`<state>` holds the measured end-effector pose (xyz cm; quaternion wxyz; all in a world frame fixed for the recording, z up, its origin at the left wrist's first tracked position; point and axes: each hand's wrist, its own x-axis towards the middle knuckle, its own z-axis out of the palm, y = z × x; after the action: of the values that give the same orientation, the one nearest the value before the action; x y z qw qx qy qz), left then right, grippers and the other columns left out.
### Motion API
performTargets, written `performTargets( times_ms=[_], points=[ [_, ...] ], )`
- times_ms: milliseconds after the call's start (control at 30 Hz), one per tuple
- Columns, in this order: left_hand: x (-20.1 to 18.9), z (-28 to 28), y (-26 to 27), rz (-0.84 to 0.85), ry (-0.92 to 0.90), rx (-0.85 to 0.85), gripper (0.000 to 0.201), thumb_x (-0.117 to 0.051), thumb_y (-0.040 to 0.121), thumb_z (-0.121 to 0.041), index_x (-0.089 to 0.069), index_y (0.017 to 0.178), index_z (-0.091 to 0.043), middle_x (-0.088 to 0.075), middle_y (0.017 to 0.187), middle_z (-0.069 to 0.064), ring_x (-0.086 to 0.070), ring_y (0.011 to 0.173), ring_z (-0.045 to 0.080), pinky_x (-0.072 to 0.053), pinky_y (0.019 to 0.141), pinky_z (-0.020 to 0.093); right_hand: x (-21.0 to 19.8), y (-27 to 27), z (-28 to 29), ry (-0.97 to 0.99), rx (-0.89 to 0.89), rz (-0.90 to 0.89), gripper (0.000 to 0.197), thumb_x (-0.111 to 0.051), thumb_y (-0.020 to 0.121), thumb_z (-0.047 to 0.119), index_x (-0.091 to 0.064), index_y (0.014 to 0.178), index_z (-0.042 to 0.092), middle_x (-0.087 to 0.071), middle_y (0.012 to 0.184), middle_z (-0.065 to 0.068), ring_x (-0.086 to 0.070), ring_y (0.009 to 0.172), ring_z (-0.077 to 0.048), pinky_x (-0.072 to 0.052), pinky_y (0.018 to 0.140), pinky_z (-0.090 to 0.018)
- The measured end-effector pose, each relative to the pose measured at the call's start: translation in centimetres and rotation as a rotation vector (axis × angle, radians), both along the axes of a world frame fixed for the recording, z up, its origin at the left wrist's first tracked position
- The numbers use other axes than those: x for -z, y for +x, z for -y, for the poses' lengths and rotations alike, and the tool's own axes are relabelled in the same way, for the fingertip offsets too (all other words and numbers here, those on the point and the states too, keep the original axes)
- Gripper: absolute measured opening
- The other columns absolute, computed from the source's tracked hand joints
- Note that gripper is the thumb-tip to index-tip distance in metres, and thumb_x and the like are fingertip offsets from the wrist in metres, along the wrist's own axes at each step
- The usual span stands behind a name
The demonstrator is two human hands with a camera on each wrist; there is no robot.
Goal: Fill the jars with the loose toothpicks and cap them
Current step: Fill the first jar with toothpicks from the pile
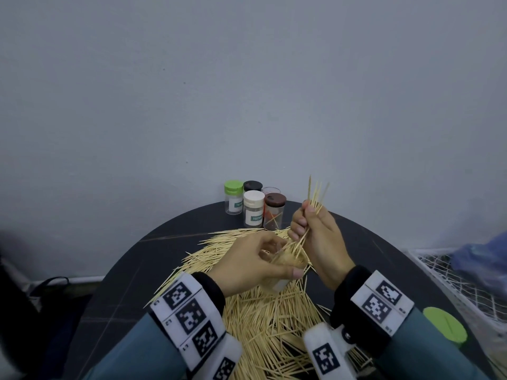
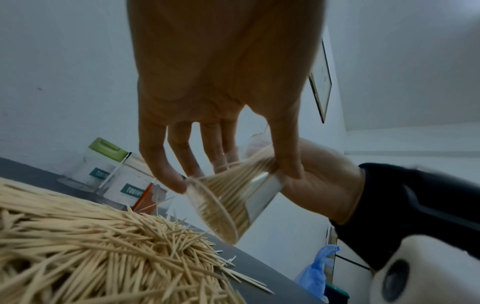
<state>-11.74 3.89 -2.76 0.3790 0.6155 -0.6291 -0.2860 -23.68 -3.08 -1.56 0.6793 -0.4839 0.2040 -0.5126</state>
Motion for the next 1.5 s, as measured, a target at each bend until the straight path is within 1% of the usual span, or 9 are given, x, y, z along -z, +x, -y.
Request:
performTargets(
  times_ms=[167, 333, 600, 833, 1000, 1067, 1233, 1367, 1500],
  points=[
    [0.6, 0.5, 0.1, -0.118, 0.020, 0.001, 0.065, -0.079, 0.057, -0.058, -0.064, 0.104, -0.016, -0.066, 0.103, 0.000, -0.063, 0.098, 0.015, -0.051, 0.087, 0.034, 0.0, -0.2, -1.0, -0.209, -0.007, -0.187, 0.022, -0.025, 0.102, 0.015, -0.043, 0.092, 0.008, -0.045, 0.067, -0.002, -0.049, 0.054, -0.003, -0.046, 0.052, -0.014],
    [0.3, 0.4, 0.1, -0.200, 0.030, 0.003, 0.066, -0.078, 0.059, -0.060, -0.065, 0.108, -0.019, -0.068, 0.109, -0.001, -0.062, 0.106, 0.012, -0.048, 0.098, 0.042, 0.3, -0.4, -1.3, -0.247, -0.018, -0.294, 0.023, -0.028, 0.102, 0.014, -0.049, 0.100, 0.007, -0.067, 0.083, -0.002, -0.065, 0.073, 0.002, -0.046, 0.063, -0.006],
    [0.2, 0.3, 0.4, -0.166, 0.027, -0.026, 0.052, -0.078, 0.069, -0.043, -0.063, 0.113, -0.018, -0.069, 0.106, -0.003, -0.062, 0.104, 0.011, -0.048, 0.098, 0.039, 1.4, 0.0, -1.0, -0.126, -0.017, -0.415, 0.035, -0.037, 0.100, 0.023, -0.069, 0.106, 0.011, -0.063, 0.121, 0.005, -0.051, 0.120, -0.008, -0.039, 0.106, -0.033],
    [0.4, 0.4, 0.6, -0.136, 0.015, -0.034, 0.059, -0.079, 0.068, -0.044, -0.060, 0.119, -0.021, -0.067, 0.107, -0.005, -0.062, 0.102, 0.010, -0.049, 0.094, 0.032, 1.9, -0.3, -0.7, -0.097, -0.070, -0.455, 0.029, -0.043, 0.094, 0.020, -0.071, 0.102, 0.020, -0.056, 0.127, -0.004, -0.053, 0.118, -0.015, -0.044, 0.101, -0.040],
    [-0.1, 0.2, 0.6, -0.097, 0.000, -0.031, 0.052, -0.078, 0.071, -0.038, -0.060, 0.117, -0.021, -0.066, 0.104, -0.008, -0.059, 0.094, 0.002, -0.043, 0.074, 0.006, 1.0, -0.4, -0.8, -0.181, -0.046, -0.404, 0.036, -0.039, 0.092, 0.040, -0.064, 0.075, 0.022, -0.066, 0.116, 0.005, -0.052, 0.120, -0.011, -0.030, 0.107, -0.037],
    [-0.2, 0.1, 0.4, -0.095, 0.002, -0.024, 0.049, -0.078, 0.072, -0.036, -0.059, 0.114, -0.020, -0.065, 0.102, -0.009, -0.057, 0.091, 0.000, -0.042, 0.069, 0.002, 1.1, -0.5, -0.7, -0.204, -0.026, -0.437, 0.040, -0.035, 0.098, 0.033, -0.069, 0.088, 0.015, -0.066, 0.115, 0.008, -0.054, 0.117, -0.005, -0.031, 0.107, -0.033],
    [-0.3, 0.0, 0.4, -0.145, 0.006, -0.025, 0.053, -0.077, 0.074, -0.034, -0.057, 0.121, -0.021, -0.066, 0.110, -0.004, -0.059, 0.102, 0.005, -0.044, 0.082, 0.012, 1.4, -0.7, -1.0, -0.171, -0.095, -0.435, 0.040, -0.035, 0.099, 0.023, -0.059, 0.106, -0.008, -0.066, 0.111, 0.006, -0.062, 0.093, 0.009, -0.048, 0.076, -0.009],
    [-0.3, 0.0, 0.4, -0.137, 0.006, -0.028, 0.059, -0.078, 0.072, -0.036, -0.055, 0.124, -0.020, -0.063, 0.109, -0.009, -0.056, 0.098, -0.001, -0.042, 0.076, 0.007, 1.1, -0.7, -0.4, -0.224, -0.076, -0.429, 0.037, -0.034, 0.098, 0.034, -0.062, 0.087, 0.012, -0.067, 0.114, 0.006, -0.057, 0.115, -0.011, -0.037, 0.107, -0.039],
    [-0.3, 0.0, 0.3, -0.105, 0.016, -0.013, 0.055, -0.079, 0.071, -0.035, -0.058, 0.120, -0.020, -0.061, 0.109, -0.010, -0.055, 0.099, 0.001, -0.039, 0.070, 0.004, 1.3, -0.8, 0.2, -0.216, -0.053, -0.415, 0.053, -0.026, 0.099, 0.042, -0.063, 0.063, 0.029, -0.067, 0.115, 0.002, -0.053, 0.120, -0.017, -0.029, 0.110, -0.050]
  ],
)
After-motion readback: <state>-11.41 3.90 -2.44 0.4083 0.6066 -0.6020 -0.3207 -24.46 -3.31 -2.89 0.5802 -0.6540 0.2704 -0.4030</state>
